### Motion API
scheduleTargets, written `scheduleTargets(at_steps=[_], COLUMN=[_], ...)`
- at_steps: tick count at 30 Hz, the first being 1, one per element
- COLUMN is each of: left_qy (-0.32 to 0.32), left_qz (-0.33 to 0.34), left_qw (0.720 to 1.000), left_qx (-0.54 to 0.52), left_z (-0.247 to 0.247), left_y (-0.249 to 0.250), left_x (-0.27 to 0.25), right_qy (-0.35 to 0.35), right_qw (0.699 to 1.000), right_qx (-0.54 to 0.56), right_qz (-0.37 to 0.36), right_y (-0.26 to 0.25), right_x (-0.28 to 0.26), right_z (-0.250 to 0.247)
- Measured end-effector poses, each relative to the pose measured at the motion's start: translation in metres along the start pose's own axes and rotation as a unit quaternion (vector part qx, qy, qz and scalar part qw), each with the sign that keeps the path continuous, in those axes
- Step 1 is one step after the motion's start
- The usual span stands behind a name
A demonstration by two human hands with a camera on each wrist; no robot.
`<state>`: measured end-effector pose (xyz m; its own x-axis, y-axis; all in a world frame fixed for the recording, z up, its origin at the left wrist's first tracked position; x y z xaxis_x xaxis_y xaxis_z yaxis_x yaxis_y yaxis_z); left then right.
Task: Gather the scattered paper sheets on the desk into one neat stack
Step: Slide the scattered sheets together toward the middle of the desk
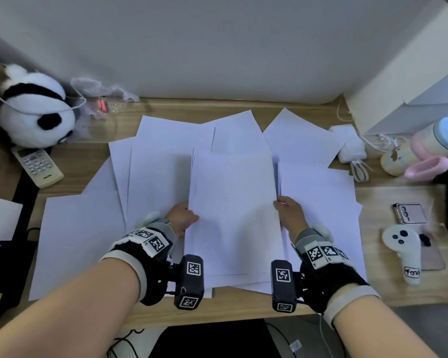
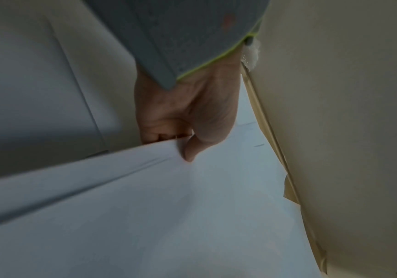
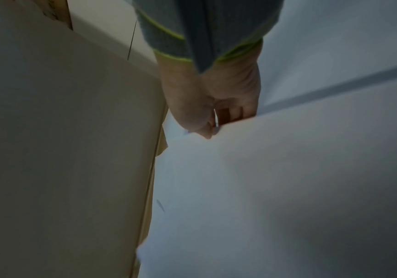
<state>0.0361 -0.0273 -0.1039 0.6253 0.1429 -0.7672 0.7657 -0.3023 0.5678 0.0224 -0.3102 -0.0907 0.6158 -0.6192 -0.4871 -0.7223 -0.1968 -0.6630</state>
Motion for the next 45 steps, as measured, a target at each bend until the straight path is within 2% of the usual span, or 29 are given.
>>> scheduleTargets(at_steps=[2,4,6,10,15,18,21,26,29,32,36,38,41,43,45], left_qy=[0.032,0.070,0.104,0.145,0.165,0.142,0.105,0.066,0.030,0.001,-0.002,0.012,0.014,0.011,-0.002], left_qz=[0.025,0.045,0.064,0.063,0.048,0.030,0.007,-0.016,-0.031,-0.039,-0.067,-0.088,-0.090,-0.090,-0.054], left_qw=[0.998,0.992,0.987,0.984,0.979,0.985,0.990,0.997,0.999,0.999,0.994,0.990,0.990,0.991,0.996], left_qx=[0.042,0.090,0.103,0.087,0.106,0.092,0.098,0.020,-0.008,-0.027,-0.083,-0.109,-0.110,-0.099,-0.075], left_z=[-0.008,-0.018,-0.024,-0.029,-0.029,-0.029,-0.026,-0.020,-0.012,-0.005,-0.002,-0.004,-0.007,-0.006,-0.002], left_y=[0.010,0.021,0.030,0.037,0.039,0.034,0.031,0.020,0.015,0.014,0.011,0.008,0.002,-0.002,0.004], left_x=[0.002,0.004,0.009,0.017,0.019,0.016,0.007,0.005,-0.001,-0.007,-0.008,-0.007,0.002,0.005,0.002], right_qy=[0.062,0.111,0.128,0.118,0.053,0.044,0.074,0.083,0.044,-0.044,-0.127,-0.172,-0.268,-0.285,-0.284], right_qw=[0.998,0.993,0.990,0.985,0.965,0.938,0.932,0.977,0.982,0.980,0.967,0.967,0.961,0.958,0.959], right_qx=[0.012,-0.036,-0.056,-0.122,-0.244,-0.334,-0.340,-0.187,-0.110,-0.046,-0.065,-0.066,-0.019,-0.020,-0.016], right_qz=[0.009,0.011,0.021,-0.027,-0.074,-0.076,-0.102,-0.068,-0.146,-0.189,-0.211,-0.176,-0.063,-0.036,-0.010], right_y=[0.008,0.018,0.027,0.021,0.012,0.012,0.003,-0.006,-0.039,-0.070,-0.087,-0.082,-0.069,-0.065,-0.058], right_x=[0.009,0.014,0.015,0.006,-0.011,-0.013,-0.008,0.003,-0.004,-0.031,-0.066,-0.077,-0.093,-0.095,-0.089], right_z=[-0.024,-0.051,-0.067,-0.058,-0.021,-0.014,-0.023,-0.049,-0.030,0.008,0.065,0.088,0.109,0.107,0.099])
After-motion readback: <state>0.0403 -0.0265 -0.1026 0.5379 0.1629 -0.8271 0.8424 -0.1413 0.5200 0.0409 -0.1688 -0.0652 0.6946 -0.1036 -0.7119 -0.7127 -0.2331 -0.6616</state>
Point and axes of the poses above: each hand's wrist, its own x-axis towards the middle knuckle, its own z-axis out of the palm, y = z × x, the point moved 8 cm from there along x, towards the middle knuckle, and after that the axes turned 13 degrees about y, right-handed, at the moved point
